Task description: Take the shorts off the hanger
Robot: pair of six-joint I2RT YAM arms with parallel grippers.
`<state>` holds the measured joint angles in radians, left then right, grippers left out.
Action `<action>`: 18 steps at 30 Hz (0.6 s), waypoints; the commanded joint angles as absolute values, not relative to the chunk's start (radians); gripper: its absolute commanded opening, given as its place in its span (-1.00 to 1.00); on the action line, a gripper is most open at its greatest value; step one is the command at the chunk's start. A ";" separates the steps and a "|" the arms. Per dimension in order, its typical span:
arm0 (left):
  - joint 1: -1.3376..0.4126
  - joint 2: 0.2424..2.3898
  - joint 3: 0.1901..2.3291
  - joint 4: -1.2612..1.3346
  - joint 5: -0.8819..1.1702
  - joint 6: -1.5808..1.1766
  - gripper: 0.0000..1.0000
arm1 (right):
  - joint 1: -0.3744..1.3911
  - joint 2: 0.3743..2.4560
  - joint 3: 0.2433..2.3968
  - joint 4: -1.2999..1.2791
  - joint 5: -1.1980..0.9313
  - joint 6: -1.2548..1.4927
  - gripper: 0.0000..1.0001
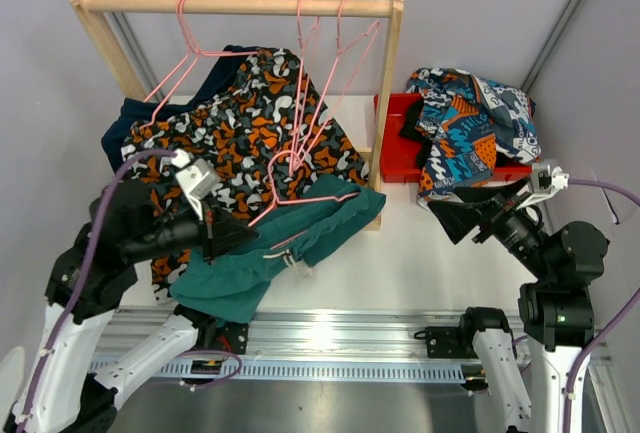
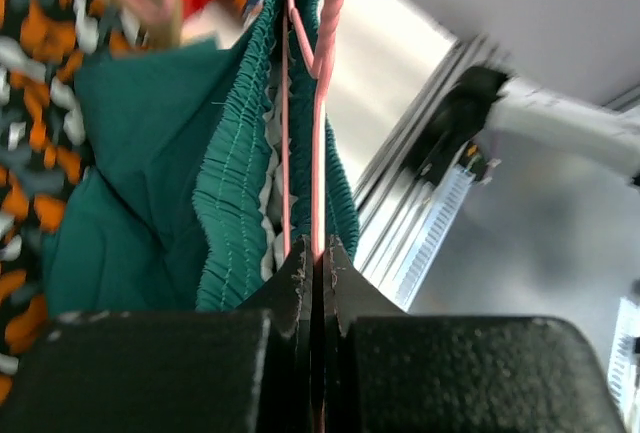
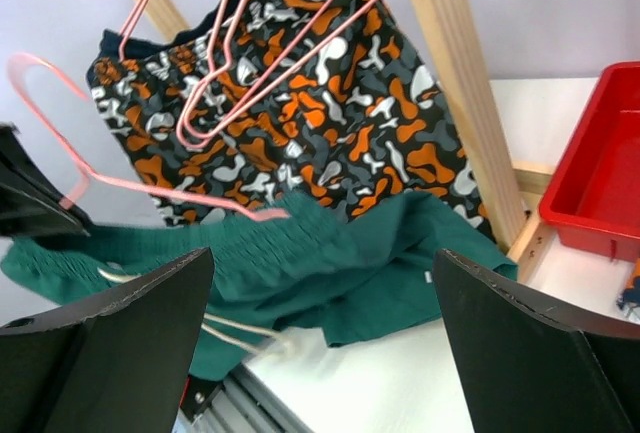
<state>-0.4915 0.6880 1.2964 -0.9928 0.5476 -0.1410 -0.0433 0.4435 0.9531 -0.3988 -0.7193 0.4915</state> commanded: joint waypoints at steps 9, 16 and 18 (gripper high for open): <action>-0.499 0.808 1.632 -0.844 0.655 -0.250 -1.00 | -0.034 0.499 0.957 -0.201 -0.917 0.581 0.99; -0.499 0.862 1.712 -0.782 0.657 -0.305 -1.00 | 0.091 0.589 0.991 -0.061 -0.858 0.606 0.99; -0.499 0.887 1.753 -0.781 0.660 -0.314 -1.00 | 0.168 0.638 1.003 -0.069 -0.762 0.539 0.99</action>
<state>-0.4934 0.8726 1.6680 -0.8917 0.6331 -0.2630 0.0837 0.5774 0.9600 -0.1429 -0.8543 0.5831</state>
